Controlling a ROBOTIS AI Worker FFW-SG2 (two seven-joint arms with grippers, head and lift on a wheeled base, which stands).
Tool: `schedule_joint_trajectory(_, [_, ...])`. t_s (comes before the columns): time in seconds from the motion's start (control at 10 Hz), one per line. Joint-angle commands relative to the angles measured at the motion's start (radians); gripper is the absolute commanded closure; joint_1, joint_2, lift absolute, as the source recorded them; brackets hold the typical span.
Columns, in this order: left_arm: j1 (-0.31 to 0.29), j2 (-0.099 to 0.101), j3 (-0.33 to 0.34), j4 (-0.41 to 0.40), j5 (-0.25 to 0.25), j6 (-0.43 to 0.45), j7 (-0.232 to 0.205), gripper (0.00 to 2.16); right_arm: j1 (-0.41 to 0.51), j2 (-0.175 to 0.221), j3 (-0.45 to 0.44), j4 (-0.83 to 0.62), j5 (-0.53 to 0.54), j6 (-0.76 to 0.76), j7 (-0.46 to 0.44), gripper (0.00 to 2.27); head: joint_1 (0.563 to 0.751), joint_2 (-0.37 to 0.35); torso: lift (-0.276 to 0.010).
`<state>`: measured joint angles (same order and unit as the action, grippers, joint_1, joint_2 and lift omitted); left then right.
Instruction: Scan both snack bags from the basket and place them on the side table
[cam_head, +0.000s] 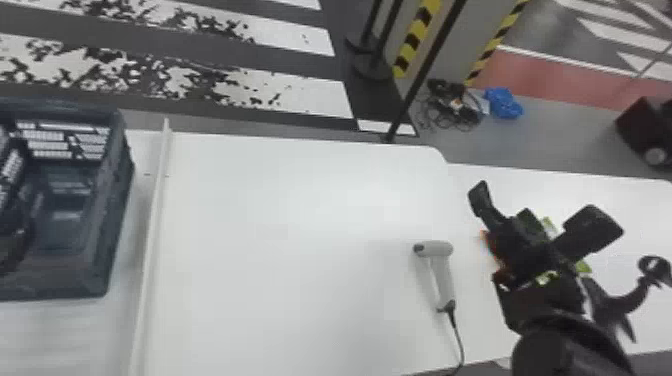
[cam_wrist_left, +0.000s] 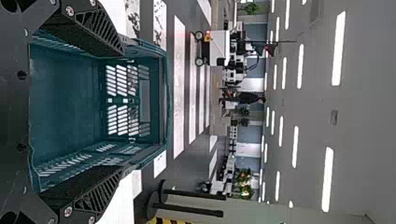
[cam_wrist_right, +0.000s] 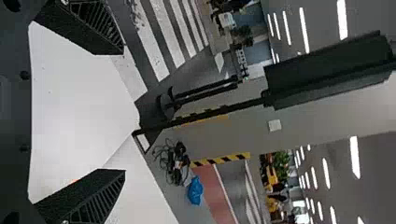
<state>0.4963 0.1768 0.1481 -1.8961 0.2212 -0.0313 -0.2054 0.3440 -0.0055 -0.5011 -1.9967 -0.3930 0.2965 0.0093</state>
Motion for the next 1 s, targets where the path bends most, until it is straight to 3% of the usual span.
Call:
schedule_joint_trajectory(0.0, [0.01,0.0,0.001,-0.02,0.001,0.003,0.0,0.14,0.058,0.006,0.127,-0.037,0.079,-0.07,0.0,0.02,0.695,-0.261,-0.075])
schedule_joint_trajectory(0.4, [0.027,-0.01,-0.028,-0.067,0.001,0.043,0.0,0.14,0.161,0.006,0.45,0.006,0.327,-0.337,-0.057,0.02,0.695,-0.051,-0.075])
schedule_joint_trajectory(0.6, [0.034,-0.014,-0.051,-0.075,-0.008,0.043,0.001,0.14,0.199,0.006,0.541,0.05,0.414,-0.478,-0.111,0.02,0.695,0.001,-0.075])
schedule_joint_trajectory(0.7, [0.042,-0.025,-0.051,-0.08,-0.017,0.043,0.001,0.14,0.214,0.006,0.575,0.079,0.47,-0.549,-0.141,0.02,0.695,0.023,-0.075])
schedule_joint_trajectory(0.9, [0.076,-0.046,-0.048,-0.104,-0.039,0.025,0.007,0.14,0.259,0.006,0.605,0.096,0.479,-0.622,-0.141,0.02,0.695,0.062,-0.075])
